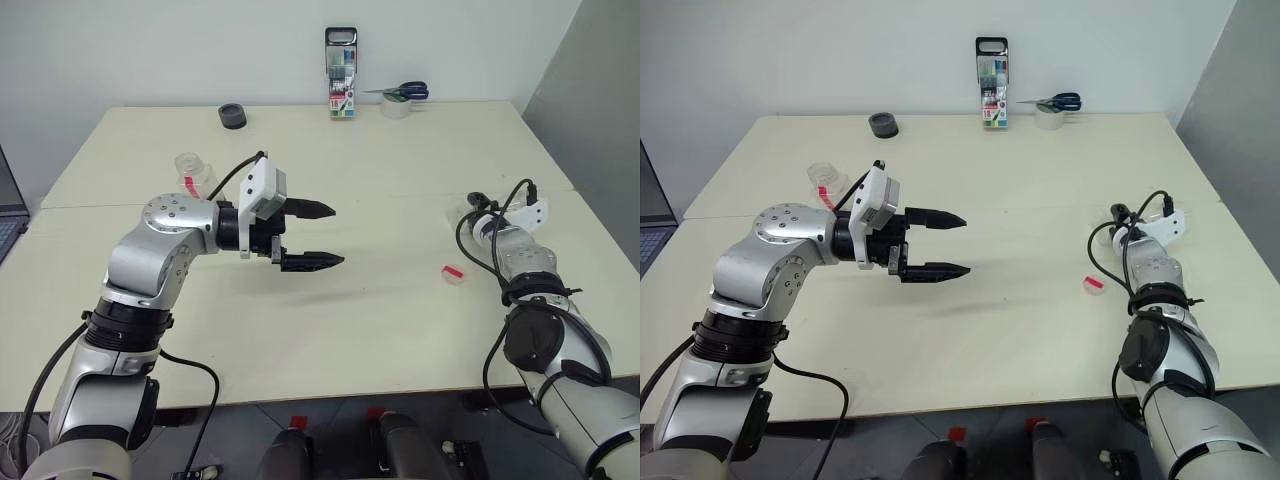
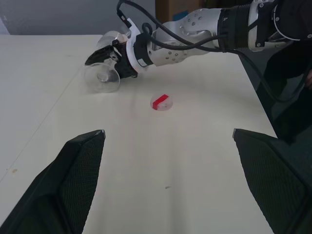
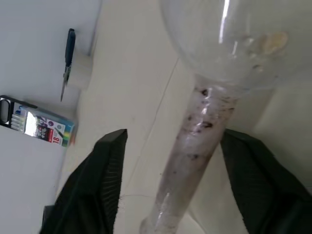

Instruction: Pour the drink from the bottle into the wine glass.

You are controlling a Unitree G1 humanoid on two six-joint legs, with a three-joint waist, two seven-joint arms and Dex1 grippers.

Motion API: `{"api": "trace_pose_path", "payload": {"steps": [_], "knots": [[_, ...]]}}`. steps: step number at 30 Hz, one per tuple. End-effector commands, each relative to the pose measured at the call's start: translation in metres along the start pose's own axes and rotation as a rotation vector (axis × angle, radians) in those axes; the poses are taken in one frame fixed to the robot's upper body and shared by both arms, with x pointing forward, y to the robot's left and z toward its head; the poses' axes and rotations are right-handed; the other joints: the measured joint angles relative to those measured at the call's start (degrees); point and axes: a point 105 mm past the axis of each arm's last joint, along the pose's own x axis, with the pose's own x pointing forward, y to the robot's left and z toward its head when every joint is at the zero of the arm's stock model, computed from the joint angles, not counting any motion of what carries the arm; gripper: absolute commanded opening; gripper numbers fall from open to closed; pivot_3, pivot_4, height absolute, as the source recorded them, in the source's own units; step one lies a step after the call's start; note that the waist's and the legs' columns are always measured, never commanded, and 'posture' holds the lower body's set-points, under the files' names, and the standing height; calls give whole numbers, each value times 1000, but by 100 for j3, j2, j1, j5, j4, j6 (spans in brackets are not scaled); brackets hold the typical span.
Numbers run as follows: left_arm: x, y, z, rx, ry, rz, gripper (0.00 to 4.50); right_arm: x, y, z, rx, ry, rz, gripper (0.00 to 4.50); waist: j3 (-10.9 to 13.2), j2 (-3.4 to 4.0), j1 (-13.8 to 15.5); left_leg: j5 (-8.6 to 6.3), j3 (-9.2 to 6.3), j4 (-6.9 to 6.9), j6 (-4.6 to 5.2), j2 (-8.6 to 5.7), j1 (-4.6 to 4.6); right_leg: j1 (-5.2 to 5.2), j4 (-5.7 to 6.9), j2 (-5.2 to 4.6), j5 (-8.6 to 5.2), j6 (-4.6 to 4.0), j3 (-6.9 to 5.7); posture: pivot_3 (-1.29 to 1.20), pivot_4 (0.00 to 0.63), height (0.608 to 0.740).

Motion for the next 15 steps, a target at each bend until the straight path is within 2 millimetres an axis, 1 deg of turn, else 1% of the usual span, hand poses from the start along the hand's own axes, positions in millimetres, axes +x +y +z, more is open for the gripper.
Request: {"api": "trace_pose_path", "payload": {"steps": [1, 4, 6, 8, 9, 10, 12, 13, 14, 15], "knots": [[-1, -1, 11, 54, -19, 6, 4500, -1, -7, 19, -2, -73, -53, 1744, 0, 0, 5, 0, 0, 0, 0, 0, 0, 0, 0, 0, 0, 0, 0, 0, 150, 740], [0, -2, 11, 53, -22, 1, 4500, -1, -10, 21, -6, -90, -73, 685, -1, 1, 30, 0, -5, 2, 0, -2, 0, 3, -2, -2, 0, 0, -4, 0, 150, 740], [0, -3, 11, 54, -22, -1, 4500, -1, -10, 21, -19, -93, -80, 325, -3, -3, 68, 0, -7, 3, 0, -5, 0, 6, -2, -3, 0, 0, -6, 0, 150, 740], [0, -2, 11, 55, -22, 2, 4500, -1, -6, 20, -68, -92, -71, 239, -4, -4, 108, 0, -12, 7, 0, -7, 0, 10, -4, -4, 0, 0, -10, 0, 150, 740], [0, -2, 11, 55, -22, 5, 4500, 0, -1, 19, -132, -94, -56, 239, -4, -5, 114, 0, -12, 9, 0, -9, 0, 11, -5, -5, 0, 1, -9, 0, 150, 740], [-1, -2, 10, 54, -23, 9, 4500, 0, 5, 16, -189, -91, -37, 239, -4, -5, 114, 0, -9, 10, 0, -10, 0, 11, -4, -5, 1, 2, -7, 0, 150, 740], [-5, -2, 9, 42, -26, 25, 4500, 1, 26, 7, -341, -93, 37, 239, -4, -4, 110, 0, -9, 10, 0, -9, 3, 10, -2, -5, 1, 2, -6, 0, 150, 740], [-10, -3, 6, 30, -19, 46, 4500, 0, 43, -5, -510, -98, 118, 239, -4, -4, 97, 0, -8, 10, 0, -8, 3, 9, -1, -5, 1, 2, -5, 0, 150, 740], [-14, -3, 2, 18, -10, 64, 4500, -1, 55, -18, -651, -98, 187, 239, -4, -3, 61, 0, -8, 8, -1, -6, 3, 6, 0, -4, 1, 2, -5, 0, 150, 740], [-17, -4, -1, 12, -4, 75, 4500, -3, 62, -27, -739, -97, 232, 239, -3, -2, 18, 1, -6, 4, -2, -4, 3, 2, 1, -3, 1, 2, -1, 0, 150, 740]]}}
